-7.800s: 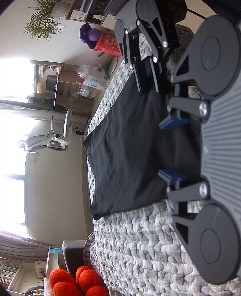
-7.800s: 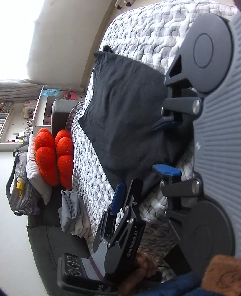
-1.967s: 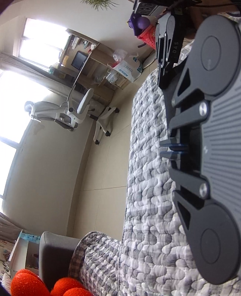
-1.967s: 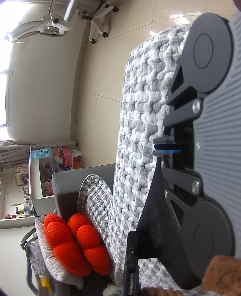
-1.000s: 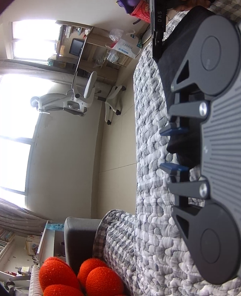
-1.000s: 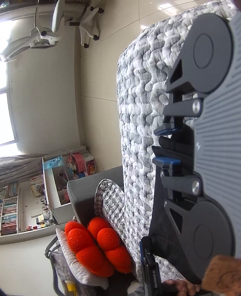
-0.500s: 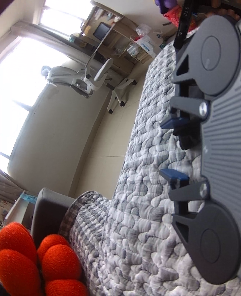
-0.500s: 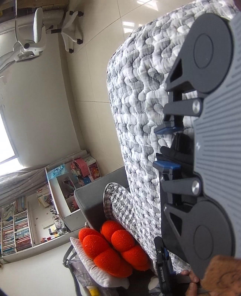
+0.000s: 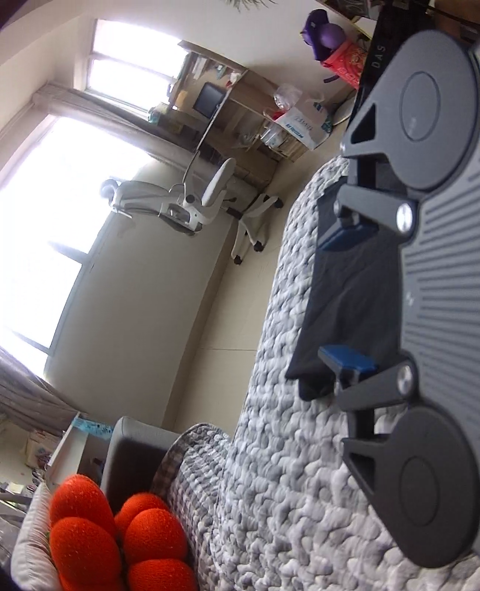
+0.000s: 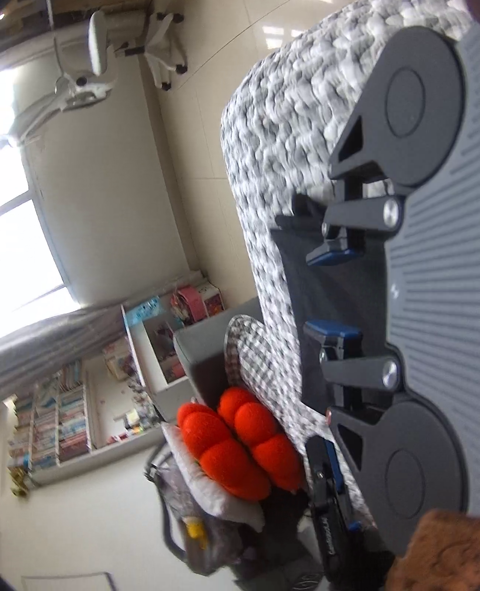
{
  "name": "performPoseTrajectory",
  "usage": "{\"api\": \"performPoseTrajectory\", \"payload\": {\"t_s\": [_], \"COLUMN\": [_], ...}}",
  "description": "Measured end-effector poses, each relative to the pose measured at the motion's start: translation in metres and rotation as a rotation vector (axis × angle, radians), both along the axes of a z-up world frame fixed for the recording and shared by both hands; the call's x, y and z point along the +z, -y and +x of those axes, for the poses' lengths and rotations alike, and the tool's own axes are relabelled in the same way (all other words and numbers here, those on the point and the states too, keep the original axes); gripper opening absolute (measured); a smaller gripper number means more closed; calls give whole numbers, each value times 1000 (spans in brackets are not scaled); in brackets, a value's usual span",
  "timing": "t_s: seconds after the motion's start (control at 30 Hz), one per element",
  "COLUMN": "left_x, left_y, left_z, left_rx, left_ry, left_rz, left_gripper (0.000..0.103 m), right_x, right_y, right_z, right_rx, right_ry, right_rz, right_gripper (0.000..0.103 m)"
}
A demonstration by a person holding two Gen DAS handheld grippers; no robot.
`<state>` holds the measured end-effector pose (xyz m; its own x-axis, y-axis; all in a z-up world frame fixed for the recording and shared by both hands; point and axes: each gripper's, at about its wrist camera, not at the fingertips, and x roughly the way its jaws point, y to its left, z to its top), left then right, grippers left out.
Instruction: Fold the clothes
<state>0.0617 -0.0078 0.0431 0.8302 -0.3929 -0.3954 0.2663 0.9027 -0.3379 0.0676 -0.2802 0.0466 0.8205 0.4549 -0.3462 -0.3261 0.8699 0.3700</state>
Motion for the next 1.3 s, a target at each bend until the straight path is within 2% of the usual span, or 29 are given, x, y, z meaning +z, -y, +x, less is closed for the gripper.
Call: {"api": "performPoseTrajectory", "payload": {"t_s": [0.1, 0.23, 0.3, 0.47, 0.63, 0.73, 0.8, 0.87, 1.03, 1.17, 1.3], "left_x": [-15, -34, -34, -34, -35, -34, -34, -34, -33, -33, -33], "left_y": [18, 34, 35, 34, 34, 35, 36, 37, 36, 33, 35], "left_z": [-2, -1, 0, -4, -6, -7, -8, -9, -9, -10, -12], "left_rx": [-11, -1, 8, 43, 52, 54, 56, 59, 55, 64, 74], "left_ry": [-23, -30, -34, -32, -31, -31, -30, -26, -27, -28, -27], "left_rz": [64, 170, 181, 198, 192, 194, 198, 205, 194, 181, 198], "left_gripper": [55, 53, 53, 54, 54, 54, 54, 54, 54, 55, 56], "right_x": [-3, -19, -28, -27, -17, -20, -32, -32, -34, -35, -36], "right_y": [-30, -52, -55, -59, -52, -48, -43, -35, -36, -27, -29], "right_z": [-4, -1, 0, -1, -19, -20, -13, -9, -15, -14, -15], "right_rx": [71, 71, 69, 68, 35, 24, 19, 22, 16, 21, 18], "right_ry": [-6, -43, -56, -50, -4, -21, -53, -80, -67, -78, -72], "right_rz": [-87, -234, -261, -304, -299, -323, -286, -236, -235, -189, -198], "right_gripper": [35, 35, 34, 34, 34, 34, 34, 33, 33, 33, 33]}}
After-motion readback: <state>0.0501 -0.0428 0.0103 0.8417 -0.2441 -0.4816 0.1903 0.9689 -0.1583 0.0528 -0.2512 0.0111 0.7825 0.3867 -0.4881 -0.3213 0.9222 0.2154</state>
